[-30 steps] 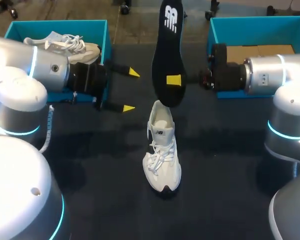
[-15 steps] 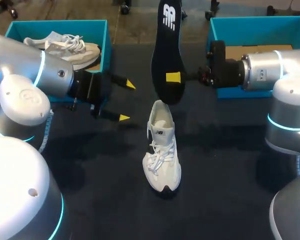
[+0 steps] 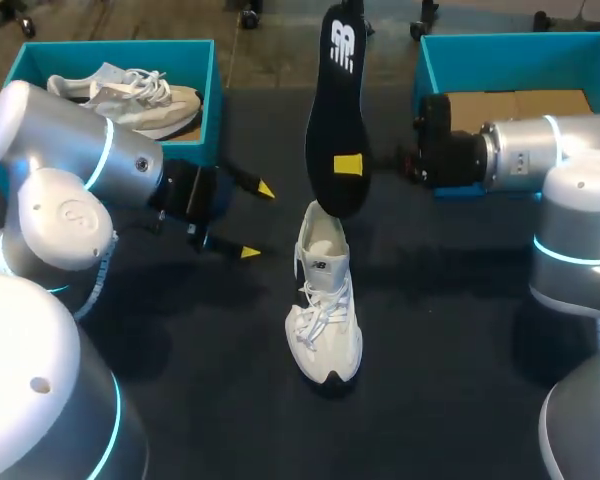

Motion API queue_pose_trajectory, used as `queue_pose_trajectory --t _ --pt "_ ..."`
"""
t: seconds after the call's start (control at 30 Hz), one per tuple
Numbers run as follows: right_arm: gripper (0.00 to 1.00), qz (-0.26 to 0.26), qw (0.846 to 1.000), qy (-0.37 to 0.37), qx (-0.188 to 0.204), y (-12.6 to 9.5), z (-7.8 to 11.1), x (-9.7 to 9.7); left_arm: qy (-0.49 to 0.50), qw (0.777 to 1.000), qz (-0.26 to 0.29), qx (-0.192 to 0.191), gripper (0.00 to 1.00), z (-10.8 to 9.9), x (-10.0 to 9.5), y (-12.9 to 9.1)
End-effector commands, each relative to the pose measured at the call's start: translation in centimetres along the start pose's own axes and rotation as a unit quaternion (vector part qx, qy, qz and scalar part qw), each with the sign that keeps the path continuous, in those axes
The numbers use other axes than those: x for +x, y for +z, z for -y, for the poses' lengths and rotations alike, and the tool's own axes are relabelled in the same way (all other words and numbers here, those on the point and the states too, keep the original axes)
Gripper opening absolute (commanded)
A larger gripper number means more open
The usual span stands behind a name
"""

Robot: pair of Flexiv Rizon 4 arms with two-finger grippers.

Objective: Take the shoe out of the shoebox, open the shoe tongue, remove and reinsert the insole, then place the shoe into the shoebox

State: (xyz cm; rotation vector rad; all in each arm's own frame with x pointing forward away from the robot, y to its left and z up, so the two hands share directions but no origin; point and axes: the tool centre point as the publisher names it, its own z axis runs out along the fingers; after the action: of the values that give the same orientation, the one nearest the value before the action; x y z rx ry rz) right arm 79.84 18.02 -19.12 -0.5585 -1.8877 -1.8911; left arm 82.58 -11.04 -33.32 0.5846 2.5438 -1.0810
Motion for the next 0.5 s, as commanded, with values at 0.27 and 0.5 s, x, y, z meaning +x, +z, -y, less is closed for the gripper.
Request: queue_pose_trajectory --t 0.27,0.5 --pt "0.0 -0.012 1.0 -0.003 0.002 0.6 2.3 -4.0 0.0 1.0 -0.002 0.0 1.0 -0.2 -0.4 0.7" --pt "0.0 -0.001 1.0 -0.006 0.014 0.7 2.8 -5.4 0.0 1.0 -0.002 0.0 1.0 -0.2 -0.4 0.7"
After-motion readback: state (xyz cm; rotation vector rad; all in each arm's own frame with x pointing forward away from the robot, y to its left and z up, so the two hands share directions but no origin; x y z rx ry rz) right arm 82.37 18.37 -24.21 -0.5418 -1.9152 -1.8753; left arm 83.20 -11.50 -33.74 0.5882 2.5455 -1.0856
